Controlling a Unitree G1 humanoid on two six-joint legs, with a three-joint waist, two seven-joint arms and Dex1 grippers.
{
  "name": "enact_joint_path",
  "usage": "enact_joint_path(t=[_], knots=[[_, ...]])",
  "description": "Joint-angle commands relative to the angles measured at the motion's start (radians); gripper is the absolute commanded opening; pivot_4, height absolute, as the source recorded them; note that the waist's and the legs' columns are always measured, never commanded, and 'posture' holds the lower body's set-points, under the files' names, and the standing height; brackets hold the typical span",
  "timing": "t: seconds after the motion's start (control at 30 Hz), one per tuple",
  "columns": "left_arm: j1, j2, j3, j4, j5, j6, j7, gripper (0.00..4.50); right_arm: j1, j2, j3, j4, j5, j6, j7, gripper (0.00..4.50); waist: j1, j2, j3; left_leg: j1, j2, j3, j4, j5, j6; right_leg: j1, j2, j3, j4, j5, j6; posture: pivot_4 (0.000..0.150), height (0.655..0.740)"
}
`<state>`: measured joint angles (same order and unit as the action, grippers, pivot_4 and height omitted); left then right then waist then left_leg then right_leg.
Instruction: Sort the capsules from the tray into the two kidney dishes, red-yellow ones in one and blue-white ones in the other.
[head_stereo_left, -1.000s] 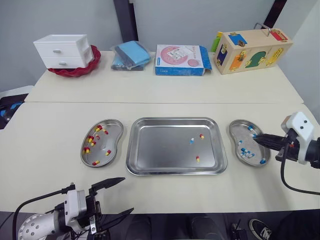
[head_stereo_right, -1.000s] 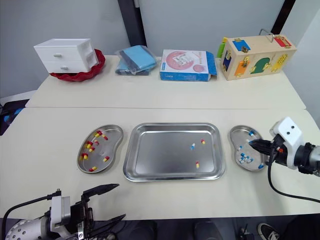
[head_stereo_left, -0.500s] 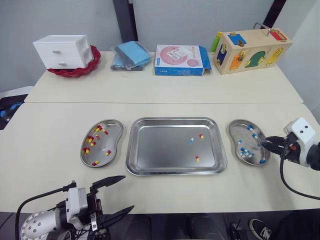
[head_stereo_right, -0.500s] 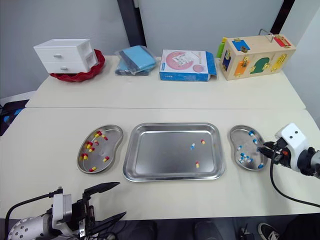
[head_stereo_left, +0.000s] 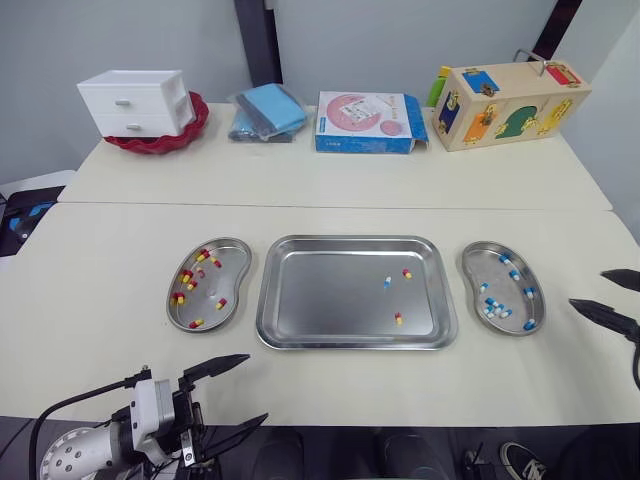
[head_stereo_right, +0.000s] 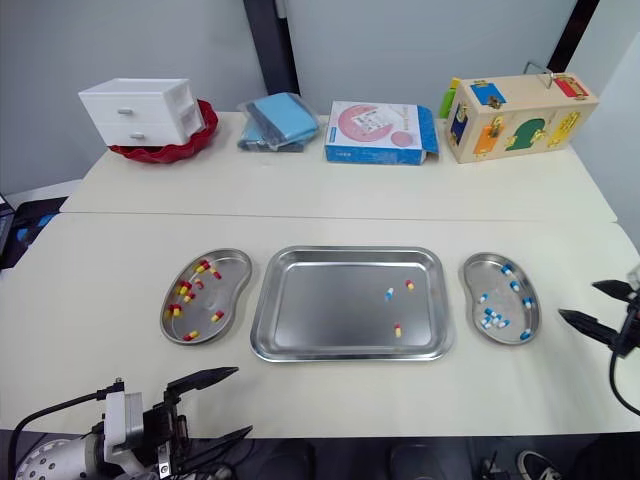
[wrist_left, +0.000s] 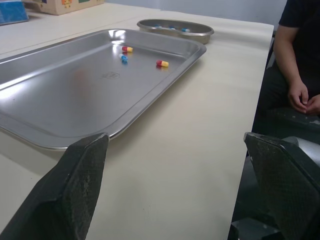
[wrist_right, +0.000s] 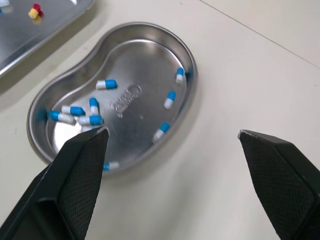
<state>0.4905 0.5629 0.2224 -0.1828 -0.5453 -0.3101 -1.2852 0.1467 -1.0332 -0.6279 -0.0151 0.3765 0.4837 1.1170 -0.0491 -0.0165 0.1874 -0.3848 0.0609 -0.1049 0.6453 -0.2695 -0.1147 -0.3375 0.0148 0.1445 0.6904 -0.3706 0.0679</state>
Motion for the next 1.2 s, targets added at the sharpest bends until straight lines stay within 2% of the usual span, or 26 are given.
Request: enact_joint_path(t=[0.03, 0.43, 1.2], knots=[[0.006, -0.003, -0.001, -0.014, -0.001, -0.015, 0.008, 4.5, -0.013, -0.031, -0.045, 0.068, -0.001, -0.068, 0.025, 4.44, -0.005, 0.0, 0.0, 0.002, 0.0, 0.001, 0.0, 0.0, 0.0, 0.002, 0.0, 0.001, -0.001, 0.0, 0.0, 0.15, 0.74], [0.02, 0.006, 0.015, -0.027, -0.014, -0.007, 0.029, 4.5, -0.033, -0.019, -0.002, 0.145, -0.008, -0.18, 0.033, 4.44, -0.009, 0.0, 0.0, 0.003, 0.0, 0.003, 0.0, 0.0, 0.0, 0.003, 0.0, 0.004, -0.002, 0.0, 0.001, 0.15, 0.74], [0.006, 0.004, 0.016, -0.012, -0.011, -0.003, 0.054, 4.5, -0.06, -0.042, 0.022, 0.171, -0.012, -0.192, 0.042, 4.44, -0.009, 0.0, 0.0, 0.003, 0.0, 0.003, 0.0, 0.0, 0.0, 0.003, 0.0, 0.004, -0.002, 0.0, 0.001, 0.15, 0.74]])
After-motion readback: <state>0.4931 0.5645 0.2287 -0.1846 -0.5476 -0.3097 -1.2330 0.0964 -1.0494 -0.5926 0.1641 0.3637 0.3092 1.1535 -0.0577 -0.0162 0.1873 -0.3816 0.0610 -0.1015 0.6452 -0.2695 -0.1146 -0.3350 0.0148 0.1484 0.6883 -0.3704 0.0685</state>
